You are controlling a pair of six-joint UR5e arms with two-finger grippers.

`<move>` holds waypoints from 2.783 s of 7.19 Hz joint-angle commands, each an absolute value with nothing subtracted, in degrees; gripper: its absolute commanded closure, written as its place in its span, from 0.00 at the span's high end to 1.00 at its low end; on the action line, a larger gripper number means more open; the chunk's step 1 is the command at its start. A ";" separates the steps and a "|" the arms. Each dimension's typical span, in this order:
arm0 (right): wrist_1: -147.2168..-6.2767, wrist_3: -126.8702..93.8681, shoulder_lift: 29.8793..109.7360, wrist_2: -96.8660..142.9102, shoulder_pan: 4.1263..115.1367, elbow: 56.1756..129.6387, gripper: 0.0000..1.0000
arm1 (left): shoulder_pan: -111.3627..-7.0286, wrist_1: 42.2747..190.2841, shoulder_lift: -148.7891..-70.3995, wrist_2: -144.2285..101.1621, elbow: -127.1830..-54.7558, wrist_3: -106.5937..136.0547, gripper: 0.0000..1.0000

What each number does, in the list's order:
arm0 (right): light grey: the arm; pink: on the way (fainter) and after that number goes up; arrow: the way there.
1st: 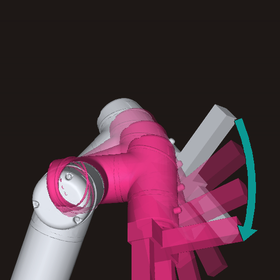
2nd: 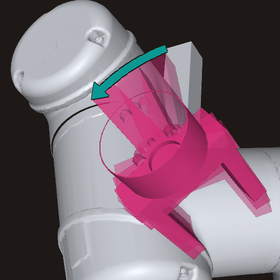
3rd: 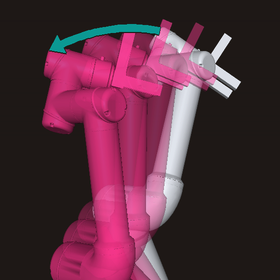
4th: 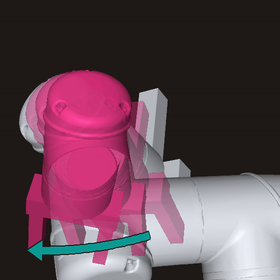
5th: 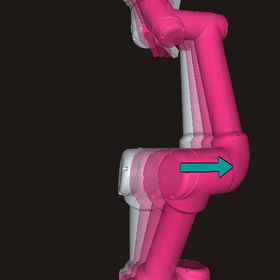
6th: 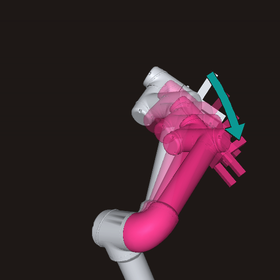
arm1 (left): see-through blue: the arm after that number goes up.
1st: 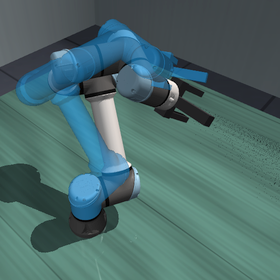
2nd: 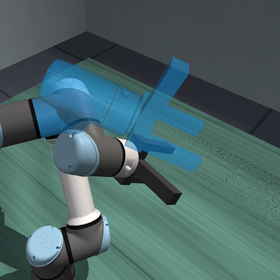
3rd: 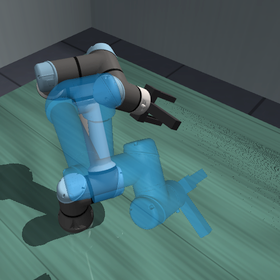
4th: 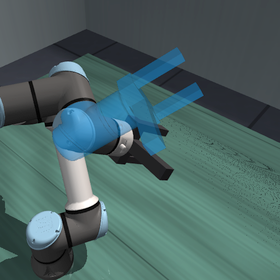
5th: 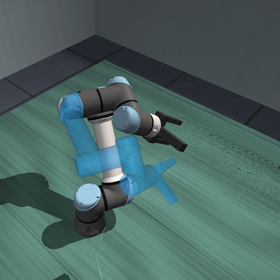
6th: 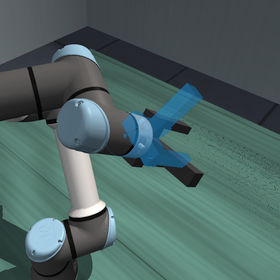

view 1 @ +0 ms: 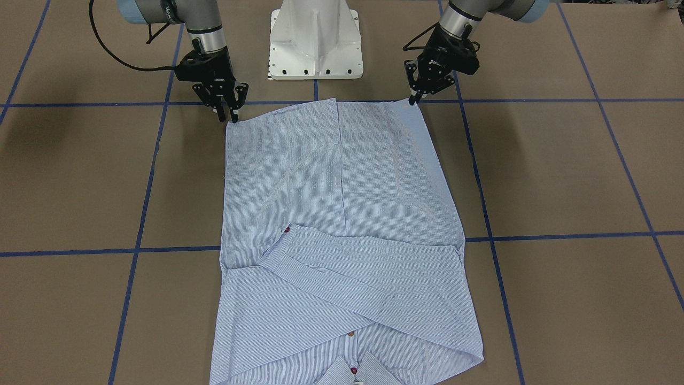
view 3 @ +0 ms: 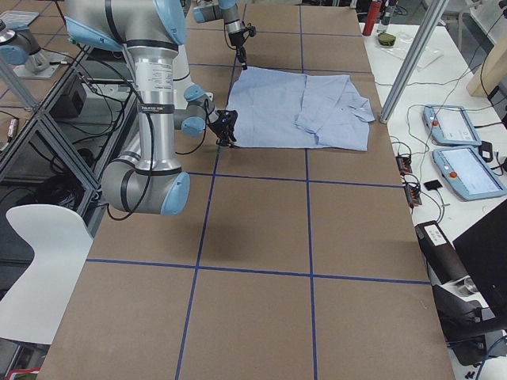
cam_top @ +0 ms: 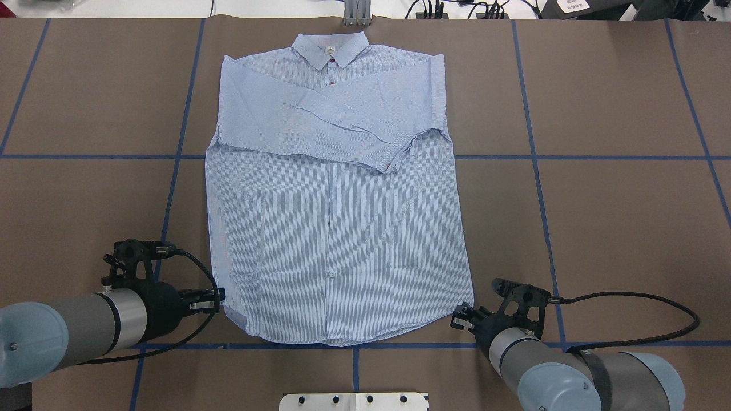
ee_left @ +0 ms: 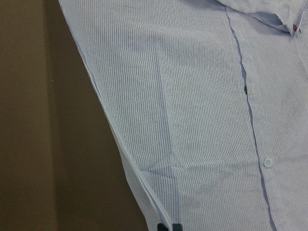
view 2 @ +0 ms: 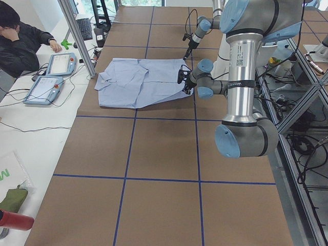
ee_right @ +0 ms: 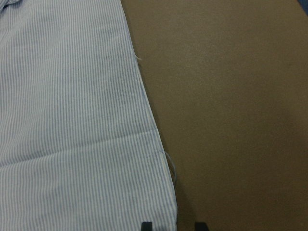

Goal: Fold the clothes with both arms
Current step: 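Grasp the other hem corner with right gripper while left grasps its corner, then lift both hem corners and fold them toward the collar with both grippers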

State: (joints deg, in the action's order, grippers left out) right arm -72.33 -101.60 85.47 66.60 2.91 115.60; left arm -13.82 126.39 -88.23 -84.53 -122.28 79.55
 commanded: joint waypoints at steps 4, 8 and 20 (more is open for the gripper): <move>-72.33 -101.60 83.76 65.49 3.16 113.99 0.00 | -13.98 126.39 -88.07 -84.55 -122.78 79.54 0.00; -73.03 -101.34 82.62 65.13 5.10 116.89 0.00 | -13.97 126.30 -88.42 -84.81 -122.78 79.54 0.00; -106.18 -96.88 69.45 77.78 21.76 136.35 0.00 | -29.16 101.60 -104.90 -98.79 -127.77 70.59 0.00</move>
